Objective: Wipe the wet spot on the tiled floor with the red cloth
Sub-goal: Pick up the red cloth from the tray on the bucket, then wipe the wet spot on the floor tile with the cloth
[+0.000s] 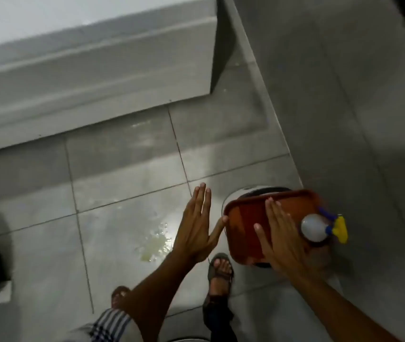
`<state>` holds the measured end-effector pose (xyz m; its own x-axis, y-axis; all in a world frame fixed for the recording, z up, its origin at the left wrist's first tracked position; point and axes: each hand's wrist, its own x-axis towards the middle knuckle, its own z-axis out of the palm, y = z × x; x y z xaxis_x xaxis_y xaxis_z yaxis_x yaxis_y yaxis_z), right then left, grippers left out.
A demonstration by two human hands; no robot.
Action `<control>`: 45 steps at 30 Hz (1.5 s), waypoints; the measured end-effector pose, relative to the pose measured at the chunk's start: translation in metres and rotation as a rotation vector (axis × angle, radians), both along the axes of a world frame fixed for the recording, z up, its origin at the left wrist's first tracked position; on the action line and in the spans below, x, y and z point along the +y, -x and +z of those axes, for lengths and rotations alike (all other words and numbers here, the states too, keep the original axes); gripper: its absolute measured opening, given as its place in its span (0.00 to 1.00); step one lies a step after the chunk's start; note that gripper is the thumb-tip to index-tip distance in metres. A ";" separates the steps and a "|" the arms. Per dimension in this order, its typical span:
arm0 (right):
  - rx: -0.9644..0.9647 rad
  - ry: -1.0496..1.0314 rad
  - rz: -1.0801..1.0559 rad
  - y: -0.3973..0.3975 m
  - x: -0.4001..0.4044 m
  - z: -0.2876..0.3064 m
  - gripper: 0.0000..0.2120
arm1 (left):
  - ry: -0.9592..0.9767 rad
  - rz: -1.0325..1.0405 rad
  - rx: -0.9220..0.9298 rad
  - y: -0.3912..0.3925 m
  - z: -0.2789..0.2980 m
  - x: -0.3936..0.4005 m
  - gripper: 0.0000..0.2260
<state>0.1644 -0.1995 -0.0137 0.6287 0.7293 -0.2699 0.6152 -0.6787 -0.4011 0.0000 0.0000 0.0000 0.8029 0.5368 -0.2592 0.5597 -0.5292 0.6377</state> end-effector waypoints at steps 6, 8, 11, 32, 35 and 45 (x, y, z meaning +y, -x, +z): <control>-0.013 0.123 0.168 -0.014 -0.031 -0.139 0.35 | 0.056 -0.047 0.035 -0.029 -0.138 -0.066 0.35; -0.041 0.125 0.218 -0.018 -0.040 -0.175 0.36 | 0.016 -0.058 -0.003 -0.034 -0.171 -0.080 0.34; -0.111 0.132 0.243 -0.015 -0.045 -0.211 0.38 | -0.007 -0.025 0.000 -0.035 -0.199 -0.098 0.34; 0.261 -0.185 -0.330 0.003 -0.032 -0.206 0.28 | -0.019 0.115 -0.045 0.007 -0.223 -0.092 0.34; 0.446 -0.309 -0.730 0.022 -0.018 -0.168 0.27 | -0.061 0.129 -0.003 0.054 -0.225 -0.069 0.33; 0.622 -0.438 -0.685 0.170 0.065 -0.114 0.42 | -0.103 0.336 0.230 0.238 -0.249 0.020 0.33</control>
<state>-0.0057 -0.1344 -0.1275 0.7873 0.3786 -0.4866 -0.2517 -0.5231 -0.8143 -0.2381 0.0203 -0.2486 0.5065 0.7915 -0.3421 0.8335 -0.3479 0.4293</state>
